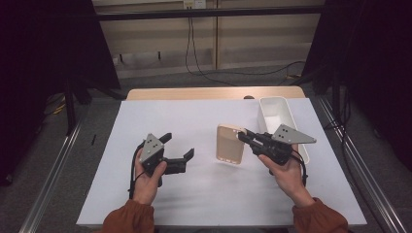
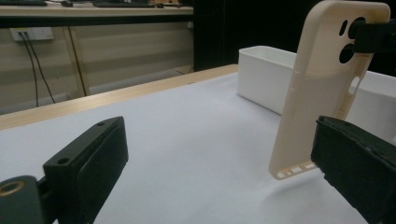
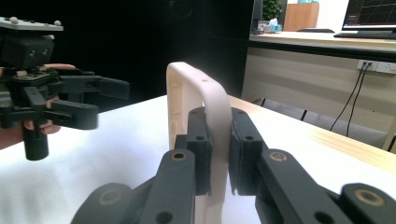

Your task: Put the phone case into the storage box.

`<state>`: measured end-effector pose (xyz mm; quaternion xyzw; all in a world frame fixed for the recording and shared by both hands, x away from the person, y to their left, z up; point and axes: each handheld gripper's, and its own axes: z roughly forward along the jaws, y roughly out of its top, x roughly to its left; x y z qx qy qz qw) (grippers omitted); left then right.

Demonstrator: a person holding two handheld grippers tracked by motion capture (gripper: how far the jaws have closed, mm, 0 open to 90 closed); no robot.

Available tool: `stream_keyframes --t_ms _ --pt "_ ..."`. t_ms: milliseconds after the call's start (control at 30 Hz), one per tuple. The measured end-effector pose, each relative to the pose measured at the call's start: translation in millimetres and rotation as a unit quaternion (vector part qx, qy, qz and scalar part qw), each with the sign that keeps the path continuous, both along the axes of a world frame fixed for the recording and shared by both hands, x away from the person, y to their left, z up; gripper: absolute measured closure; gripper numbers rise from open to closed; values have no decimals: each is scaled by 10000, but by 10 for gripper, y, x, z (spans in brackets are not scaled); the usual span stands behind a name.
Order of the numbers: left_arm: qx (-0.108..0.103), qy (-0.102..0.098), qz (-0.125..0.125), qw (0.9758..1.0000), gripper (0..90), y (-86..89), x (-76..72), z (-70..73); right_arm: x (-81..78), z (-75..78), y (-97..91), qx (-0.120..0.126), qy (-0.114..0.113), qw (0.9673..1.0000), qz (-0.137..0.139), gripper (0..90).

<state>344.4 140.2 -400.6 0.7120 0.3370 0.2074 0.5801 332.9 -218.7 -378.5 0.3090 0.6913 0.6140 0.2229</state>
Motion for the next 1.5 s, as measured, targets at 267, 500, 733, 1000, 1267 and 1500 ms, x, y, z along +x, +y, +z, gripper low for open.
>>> stream_keyframes --t_ms 267,500,733,1000,1267,1500 --pt "172 4 242 9996 34 276 -97 -71 -5 25 -46 59 -12 10000 -33 806" --pt "104 -58 530 9985 27 485 -248 -112 -1 41 -69 58 -45 10000 -43 806" --pt "128 -53 566 9983 23 634 -344 -174 -2 96 -109 101 -51 9999 -66 806" --pt "-122 -138 618 9979 20 734 -380 -218 17 157 -201 138 -129 9997 -144 807" --pt "-165 -57 771 9969 31 770 -345 -249 80 210 -270 161 -142 9997 -118 807" --pt "-85 -124 666 9977 31 731 -341 -249 121 293 -343 215 -202 9994 -191 807"
